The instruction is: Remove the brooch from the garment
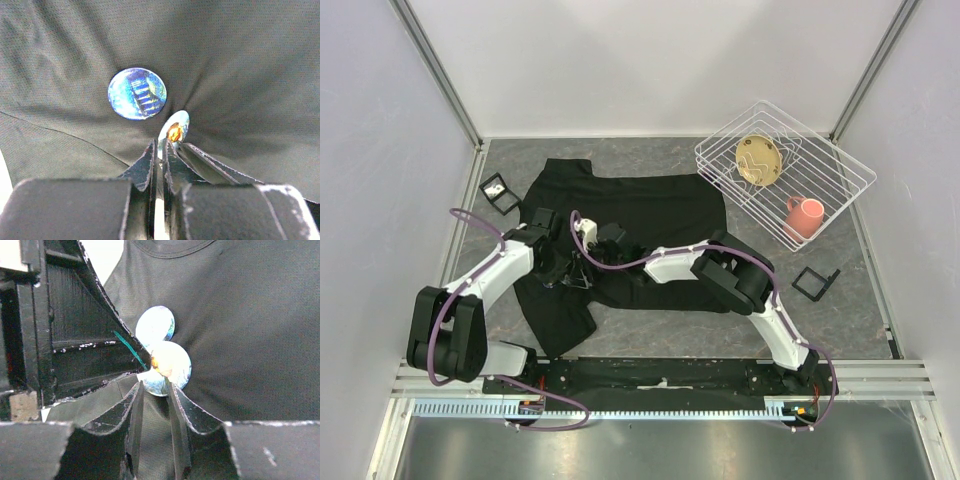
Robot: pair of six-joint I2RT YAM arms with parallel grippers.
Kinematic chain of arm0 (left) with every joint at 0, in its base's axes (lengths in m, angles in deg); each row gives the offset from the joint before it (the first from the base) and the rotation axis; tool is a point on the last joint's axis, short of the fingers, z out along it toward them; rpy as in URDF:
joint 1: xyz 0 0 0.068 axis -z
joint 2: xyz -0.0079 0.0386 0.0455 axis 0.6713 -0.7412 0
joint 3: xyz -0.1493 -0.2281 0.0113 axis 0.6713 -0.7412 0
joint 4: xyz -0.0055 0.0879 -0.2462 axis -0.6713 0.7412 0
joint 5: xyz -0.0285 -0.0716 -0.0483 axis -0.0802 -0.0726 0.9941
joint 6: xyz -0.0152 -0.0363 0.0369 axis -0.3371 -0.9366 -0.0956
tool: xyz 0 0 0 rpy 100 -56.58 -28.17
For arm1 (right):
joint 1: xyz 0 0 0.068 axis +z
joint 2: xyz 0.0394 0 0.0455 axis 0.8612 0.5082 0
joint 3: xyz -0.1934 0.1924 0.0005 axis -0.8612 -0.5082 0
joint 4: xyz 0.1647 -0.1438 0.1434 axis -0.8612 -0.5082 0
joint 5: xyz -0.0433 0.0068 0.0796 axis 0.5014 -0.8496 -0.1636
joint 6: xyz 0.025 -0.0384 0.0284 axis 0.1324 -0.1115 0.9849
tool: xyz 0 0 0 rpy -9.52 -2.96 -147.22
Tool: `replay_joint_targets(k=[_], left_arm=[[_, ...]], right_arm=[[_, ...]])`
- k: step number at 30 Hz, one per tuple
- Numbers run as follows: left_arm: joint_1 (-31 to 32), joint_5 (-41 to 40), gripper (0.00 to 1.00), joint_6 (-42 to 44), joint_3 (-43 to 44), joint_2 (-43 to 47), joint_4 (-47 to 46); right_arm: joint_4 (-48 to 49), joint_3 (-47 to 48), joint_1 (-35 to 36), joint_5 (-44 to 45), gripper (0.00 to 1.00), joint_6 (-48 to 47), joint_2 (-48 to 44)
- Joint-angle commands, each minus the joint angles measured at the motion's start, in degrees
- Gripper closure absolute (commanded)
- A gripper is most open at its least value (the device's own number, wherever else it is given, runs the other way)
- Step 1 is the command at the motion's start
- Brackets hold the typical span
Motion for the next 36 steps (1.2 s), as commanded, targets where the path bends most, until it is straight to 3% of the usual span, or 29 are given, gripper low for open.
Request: replay_joint_targets(k=[1,16,36], left_arm=[[0.4,-3.6,0.94,1.7,-0.4,1.5,0.7],[3.9,-1.6,0.68,4.7,-0.7,1.7,-6.7],[7.8,2.2,0.53,6.8,-2.7,3.8,-16.2]], right_arm=[[5.3,1.7,-0.3,-2.3,0.67,3.4,1.3],[10.7,-1.5,-2.7,-4.8,0.69,9.2,2.0],[13.7,-8.1,-6.2,-2.5,0.68,16.5,-1.2]])
